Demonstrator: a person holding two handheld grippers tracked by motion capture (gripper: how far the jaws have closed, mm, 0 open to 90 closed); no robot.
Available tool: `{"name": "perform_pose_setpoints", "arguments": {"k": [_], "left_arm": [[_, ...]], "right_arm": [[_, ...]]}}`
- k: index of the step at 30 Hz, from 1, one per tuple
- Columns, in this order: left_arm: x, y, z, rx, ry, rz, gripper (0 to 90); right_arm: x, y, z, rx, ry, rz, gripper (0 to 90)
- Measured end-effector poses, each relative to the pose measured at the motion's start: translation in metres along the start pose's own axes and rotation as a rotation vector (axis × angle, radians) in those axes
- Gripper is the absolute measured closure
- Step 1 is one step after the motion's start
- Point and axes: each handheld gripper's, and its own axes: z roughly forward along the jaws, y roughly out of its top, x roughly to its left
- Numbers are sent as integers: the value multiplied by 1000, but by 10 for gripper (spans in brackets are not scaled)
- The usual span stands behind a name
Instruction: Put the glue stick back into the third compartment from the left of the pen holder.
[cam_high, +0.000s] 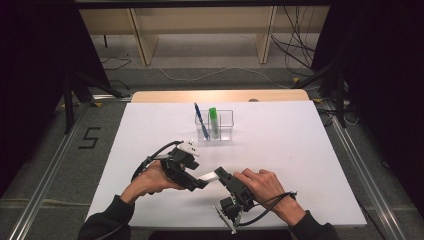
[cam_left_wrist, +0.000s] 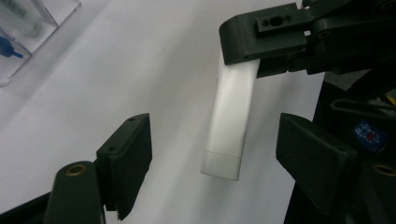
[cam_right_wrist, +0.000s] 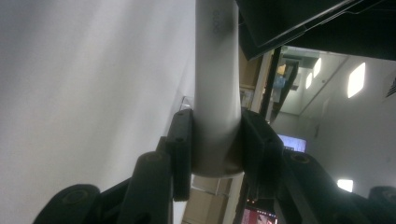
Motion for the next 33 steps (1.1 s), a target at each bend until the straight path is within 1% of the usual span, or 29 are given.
{"name": "perform_pose_setpoints", "arguments": {"k": [1, 5, 6, 7, 8, 11, 13, 16, 22, 23, 24, 25, 30, 32, 33], "left_arm": [[0, 1, 1, 2, -3, -2, 281], [-2, 3, 6, 36, -26, 14, 321], [-2, 4, 7, 51, -33, 27, 331], [-3, 5, 8, 55, -35, 28, 345], [-3, 6, 9, 62, -38, 39, 355], [-4, 8, 11, 67, -54, 51, 402], [-4, 9, 12, 80, -64, 61, 421], [-5, 11, 14, 97, -77, 65, 449], [-2, 12, 16, 110, -88, 64, 498], [-2, 12, 16, 115, -91, 63, 509], [-1, 12, 17, 116, -92, 58, 516], [0, 12, 18, 124, -91, 65, 520], [1, 12, 23, 143, -96, 57, 552], [2, 12, 25, 157, -98, 67, 569], [2, 12, 25, 157, -98, 63, 575]], "right_arm": [[1, 0, 0, 1, 0, -3, 676], [2, 1, 1, 0, 1, -23, 676], [2, 1, 1, 0, 1, -24, 676], [2, 1, 1, -1, 1, -25, 676], [3, 1, 1, -2, 1, -26, 676], [3, 2, 1, -4, 4, -32, 676], [3, 2, 2, -11, 4, -32, 676], [3, 3, 1, -12, 3, -31, 676], [4, 3, 1, -21, -3, -43, 676], [4, 3, 0, -18, -1, -35, 676], [4, 3, 1, -21, -5, -45, 676], [4, 3, 1, -20, -5, -46, 676], [5, 4, 1, -19, -2, -46, 676], [6, 4, 1, -18, -1, -53, 676], [6, 4, 1, -19, -1, -54, 676]]}}
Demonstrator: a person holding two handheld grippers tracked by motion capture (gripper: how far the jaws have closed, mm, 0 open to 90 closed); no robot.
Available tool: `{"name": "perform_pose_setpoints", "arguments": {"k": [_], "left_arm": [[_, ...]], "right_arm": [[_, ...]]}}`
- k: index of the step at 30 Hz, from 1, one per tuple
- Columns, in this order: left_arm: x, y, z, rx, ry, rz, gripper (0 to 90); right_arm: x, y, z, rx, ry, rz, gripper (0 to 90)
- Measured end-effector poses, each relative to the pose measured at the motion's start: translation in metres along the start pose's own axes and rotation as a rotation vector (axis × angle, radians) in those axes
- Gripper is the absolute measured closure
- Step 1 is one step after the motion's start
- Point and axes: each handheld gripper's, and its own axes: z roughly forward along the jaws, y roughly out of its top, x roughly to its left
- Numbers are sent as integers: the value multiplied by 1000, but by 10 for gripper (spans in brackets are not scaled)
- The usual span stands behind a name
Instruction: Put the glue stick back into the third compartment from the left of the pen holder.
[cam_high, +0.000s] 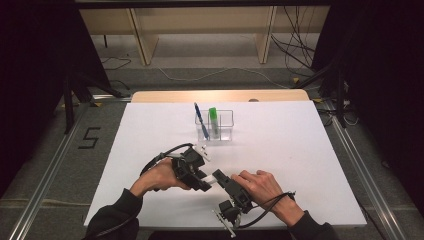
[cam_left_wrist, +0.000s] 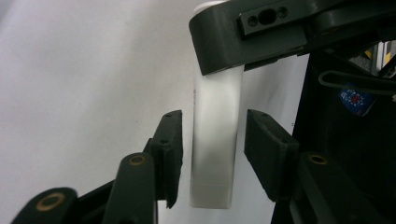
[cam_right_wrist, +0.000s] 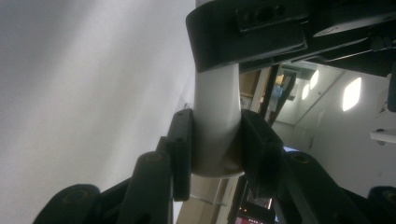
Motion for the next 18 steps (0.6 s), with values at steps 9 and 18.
{"name": "perform_pose_setpoints", "arguments": {"k": [9, 18], "left_arm": [[0, 3, 3, 14, -5, 9, 621], [0, 5, 6, 39, -14, 9, 662]], "right_arm": [[1, 1, 0, -4, 9, -6, 676], [2, 2, 1, -16, 10, -26, 676]]}}
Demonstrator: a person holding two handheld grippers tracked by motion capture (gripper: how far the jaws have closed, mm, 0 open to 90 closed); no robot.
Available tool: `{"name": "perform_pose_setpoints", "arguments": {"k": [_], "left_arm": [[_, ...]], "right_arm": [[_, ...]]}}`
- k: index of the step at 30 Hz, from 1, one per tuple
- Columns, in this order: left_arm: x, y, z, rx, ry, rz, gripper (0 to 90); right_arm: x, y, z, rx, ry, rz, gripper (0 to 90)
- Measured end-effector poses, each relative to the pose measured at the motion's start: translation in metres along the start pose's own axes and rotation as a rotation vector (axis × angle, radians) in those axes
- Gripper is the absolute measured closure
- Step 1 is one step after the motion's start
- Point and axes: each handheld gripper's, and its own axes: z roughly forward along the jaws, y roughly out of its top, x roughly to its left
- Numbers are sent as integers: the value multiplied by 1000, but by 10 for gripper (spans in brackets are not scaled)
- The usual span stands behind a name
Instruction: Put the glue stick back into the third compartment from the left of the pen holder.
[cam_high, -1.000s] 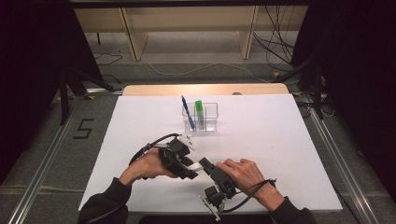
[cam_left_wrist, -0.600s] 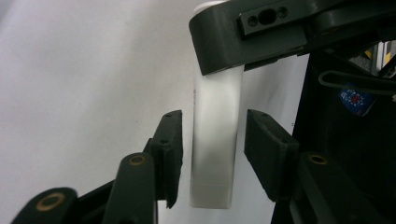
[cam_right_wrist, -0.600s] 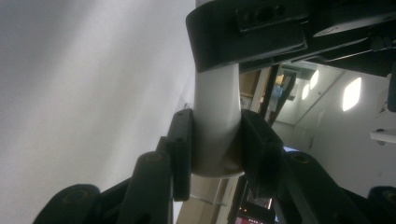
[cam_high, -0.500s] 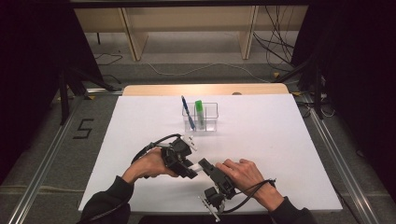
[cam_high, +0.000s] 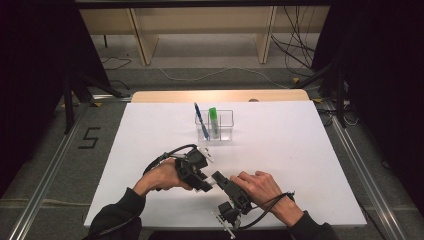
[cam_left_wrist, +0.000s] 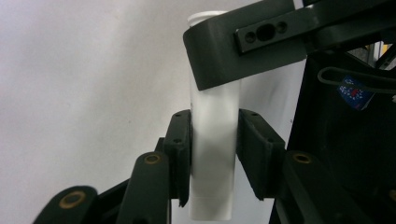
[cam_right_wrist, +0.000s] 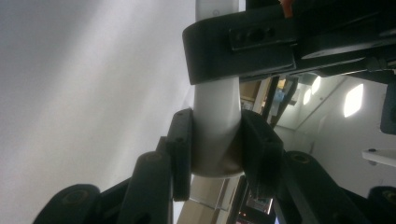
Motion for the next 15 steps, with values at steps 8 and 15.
{"name": "perform_pose_setpoints", "arguments": {"k": [8, 15], "left_arm": [[0, 1, 2, 7, -6, -1, 680], [0, 0, 2, 8, -12, 2, 689]], "right_arm": [[1, 1, 0, -7, 1, -10, 676], [1, 1, -1, -13, 1, -16, 676]]}}
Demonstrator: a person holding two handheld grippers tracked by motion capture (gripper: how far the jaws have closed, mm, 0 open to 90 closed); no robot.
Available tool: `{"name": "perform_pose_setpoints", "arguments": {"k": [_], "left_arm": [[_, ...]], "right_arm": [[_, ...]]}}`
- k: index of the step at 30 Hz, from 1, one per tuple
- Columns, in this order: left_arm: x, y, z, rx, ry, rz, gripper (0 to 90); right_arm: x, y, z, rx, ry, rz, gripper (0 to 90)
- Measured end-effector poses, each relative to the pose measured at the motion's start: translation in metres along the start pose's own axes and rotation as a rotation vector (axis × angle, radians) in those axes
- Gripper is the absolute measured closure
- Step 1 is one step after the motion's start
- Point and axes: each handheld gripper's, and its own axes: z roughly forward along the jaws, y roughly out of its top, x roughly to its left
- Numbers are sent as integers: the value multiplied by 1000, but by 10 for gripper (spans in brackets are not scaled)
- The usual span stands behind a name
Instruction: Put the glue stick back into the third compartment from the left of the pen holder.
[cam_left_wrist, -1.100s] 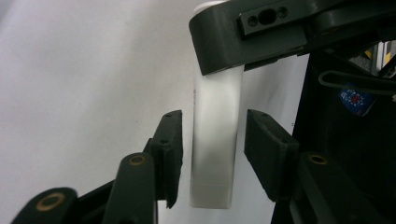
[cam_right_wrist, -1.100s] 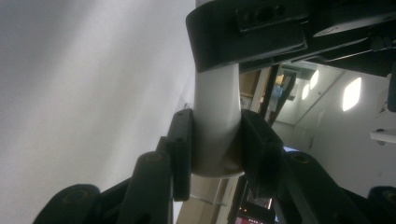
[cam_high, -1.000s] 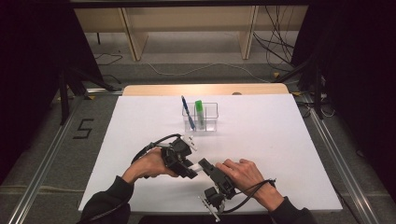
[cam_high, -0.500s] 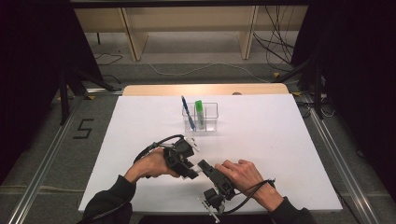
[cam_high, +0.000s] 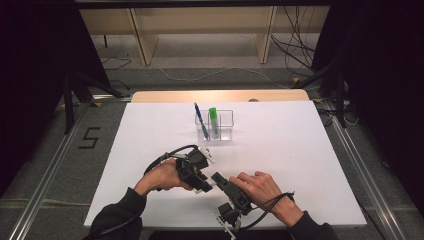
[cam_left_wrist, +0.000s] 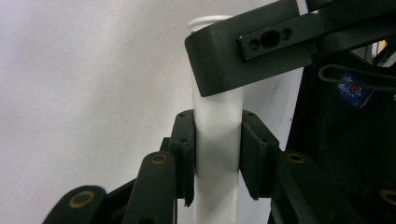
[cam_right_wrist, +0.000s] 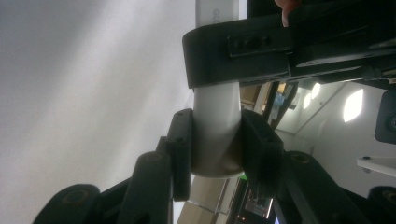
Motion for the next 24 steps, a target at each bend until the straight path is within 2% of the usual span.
{"name": "perform_pose_setpoints", "arguments": {"k": [5, 24], "left_arm": [[0, 0, 0, 5, -3, 8, 692], [2, -1, 2, -5, -16, -2, 682]], "right_arm": [[0, 0, 0, -3, 1, -3, 676], [2, 1, 0, -4, 6, -22, 676]]}}
